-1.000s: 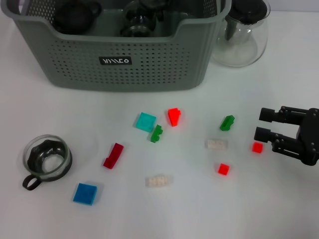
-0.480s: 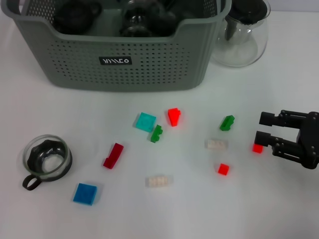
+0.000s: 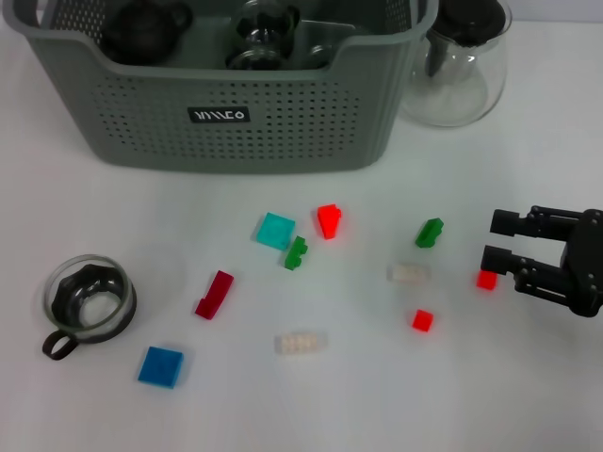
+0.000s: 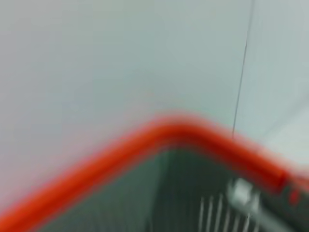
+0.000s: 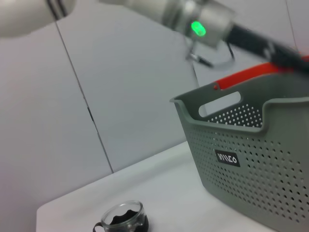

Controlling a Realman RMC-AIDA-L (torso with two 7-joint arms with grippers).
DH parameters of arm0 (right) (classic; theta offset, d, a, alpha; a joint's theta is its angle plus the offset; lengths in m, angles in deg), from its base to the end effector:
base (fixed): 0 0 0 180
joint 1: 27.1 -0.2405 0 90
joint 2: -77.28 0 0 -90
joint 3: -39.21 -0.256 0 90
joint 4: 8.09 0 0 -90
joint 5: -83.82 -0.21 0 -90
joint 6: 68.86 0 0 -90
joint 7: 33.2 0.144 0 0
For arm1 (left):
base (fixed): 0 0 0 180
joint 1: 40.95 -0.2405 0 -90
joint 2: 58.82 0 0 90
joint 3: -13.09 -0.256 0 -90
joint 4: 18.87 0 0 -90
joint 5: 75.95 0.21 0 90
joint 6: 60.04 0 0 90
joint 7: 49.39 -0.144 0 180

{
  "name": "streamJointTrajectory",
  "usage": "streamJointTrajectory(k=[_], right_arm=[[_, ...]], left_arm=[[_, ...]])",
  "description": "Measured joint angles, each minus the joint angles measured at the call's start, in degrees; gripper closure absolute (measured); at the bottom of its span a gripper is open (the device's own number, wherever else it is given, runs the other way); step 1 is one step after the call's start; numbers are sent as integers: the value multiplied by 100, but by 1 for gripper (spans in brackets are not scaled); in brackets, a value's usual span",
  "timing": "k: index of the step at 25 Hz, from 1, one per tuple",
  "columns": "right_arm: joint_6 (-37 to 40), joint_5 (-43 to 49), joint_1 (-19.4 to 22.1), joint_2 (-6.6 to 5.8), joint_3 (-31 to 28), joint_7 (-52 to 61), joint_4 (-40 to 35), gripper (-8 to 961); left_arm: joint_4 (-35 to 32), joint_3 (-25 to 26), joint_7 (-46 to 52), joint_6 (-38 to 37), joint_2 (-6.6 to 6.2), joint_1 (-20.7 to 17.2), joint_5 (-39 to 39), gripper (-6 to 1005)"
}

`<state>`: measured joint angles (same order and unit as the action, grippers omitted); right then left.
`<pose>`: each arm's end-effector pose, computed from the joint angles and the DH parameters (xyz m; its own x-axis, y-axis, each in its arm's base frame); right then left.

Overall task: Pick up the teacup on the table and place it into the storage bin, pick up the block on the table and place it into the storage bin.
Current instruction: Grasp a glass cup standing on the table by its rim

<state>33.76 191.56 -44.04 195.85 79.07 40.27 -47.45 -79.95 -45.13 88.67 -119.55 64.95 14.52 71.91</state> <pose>0.2979 0.2518 0.0178 0.7078 -0.3361 -0.6213 -0.4733 -0.8786 -0.0638 -0.0769 0.4685 0.0106 0.8629 0.4162 0.2867 0.5033 -0.6559 -0.5626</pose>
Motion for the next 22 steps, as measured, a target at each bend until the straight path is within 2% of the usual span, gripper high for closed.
streamJointTrajectory(k=[1, 4, 7, 10, 12, 14, 19, 22], right_arm=[[2, 0, -3, -1, -5, 0, 0, 419], [3, 0, -19, 0, -46, 0, 0, 419], [6, 0, -27, 0, -73, 0, 0, 419], [19, 1, -23, 0, -75, 0, 0, 419], [33, 1, -9, 0, -75, 0, 0, 419], [36, 1, -7, 0, -76, 0, 0, 419], [19, 1, -19, -1, -75, 36, -1, 418], [-2, 1, -39, 0, -75, 44, 0, 418]], left_arm=[[-486, 99, -211, -215, 13, -356, -511, 677], [-1339, 661, -873, -1284, -166, -1194, -2920, 678], [-1213, 1754, -1484, -2933, -305, -1625, -4591, 677], [-814, 2835, -1958, -4490, -406, -1888, -5333, 677], [-684, 3232, -2276, -5185, -443, -2224, -5317, 677], [-807, 3310, -2732, -5412, -409, -2648, -4860, 677], [-1424, 3324, -4087, -5316, -96, -3439, -3039, 677], [-1623, 3385, -4440, -5228, 9, -3639, -2377, 677]])
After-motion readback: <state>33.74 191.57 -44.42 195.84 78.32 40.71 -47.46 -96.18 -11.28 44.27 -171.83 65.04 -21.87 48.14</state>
